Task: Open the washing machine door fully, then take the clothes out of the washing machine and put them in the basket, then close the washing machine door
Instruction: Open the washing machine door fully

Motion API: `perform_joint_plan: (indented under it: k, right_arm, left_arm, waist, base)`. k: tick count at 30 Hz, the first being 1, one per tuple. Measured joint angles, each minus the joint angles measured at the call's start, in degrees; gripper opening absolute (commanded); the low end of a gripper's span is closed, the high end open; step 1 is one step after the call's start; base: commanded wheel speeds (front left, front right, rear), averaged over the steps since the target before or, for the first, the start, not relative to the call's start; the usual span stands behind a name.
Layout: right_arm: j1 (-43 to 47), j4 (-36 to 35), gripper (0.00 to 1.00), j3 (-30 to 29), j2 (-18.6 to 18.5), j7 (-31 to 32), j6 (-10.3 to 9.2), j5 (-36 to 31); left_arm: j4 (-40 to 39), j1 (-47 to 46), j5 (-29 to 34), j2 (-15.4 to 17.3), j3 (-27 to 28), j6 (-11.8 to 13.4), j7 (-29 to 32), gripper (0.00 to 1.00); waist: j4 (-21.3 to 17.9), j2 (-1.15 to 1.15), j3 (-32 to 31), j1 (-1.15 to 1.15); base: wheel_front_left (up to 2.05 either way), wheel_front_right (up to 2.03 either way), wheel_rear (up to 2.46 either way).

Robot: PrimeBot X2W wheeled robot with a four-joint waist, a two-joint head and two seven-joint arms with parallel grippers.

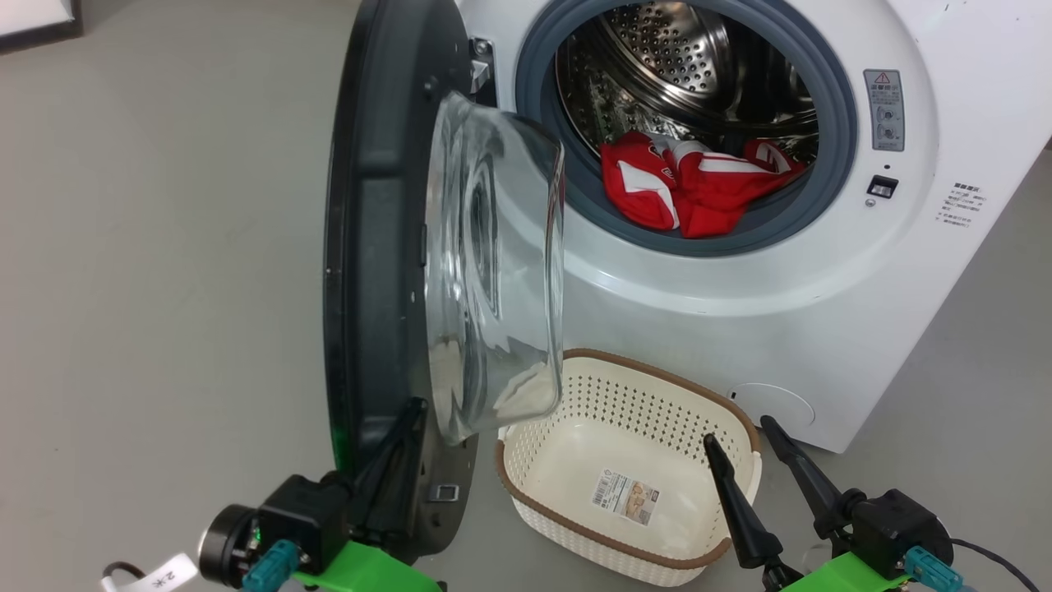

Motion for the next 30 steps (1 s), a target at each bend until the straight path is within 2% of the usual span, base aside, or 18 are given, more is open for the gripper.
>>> perform_joint_plan:
  k: [14, 18, 30]
  right_arm:
    - [0.0, -0.1, 1.0, 0.0, 0.0, 0.4, 0.0, -0.6]
    - [0.0, -0.6, 1.0, -0.1, 0.0, 0.9, 0.0, -1.3]
    - [0.0, -1.8, 1.0, -0.4, 0.0, 2.4, 0.0, -2.6]
  left_arm:
    - [0.1, 1.1, -1.4, 1.7, 5.1, 3.2, -0.6, 0.0]
    - [2.8, 2.7, -2.9, 1.9, 6.4, 4.3, -0.8, 0.0]
    - [5.3, 3.3, -3.6, 2.9, 10.5, 5.7, -5.2, 0.0]
  waist:
    - [0.9, 0.0, 1.4, 0.0]
    - [1.3, 0.0, 2.2, 0.0]
    - [1.8, 0.0, 3.8, 0.0]
  base:
    - [0.0, 0.0, 0.0]
    - [0.0, 0.0, 0.0]
    - [0.0, 0.0, 0.0]
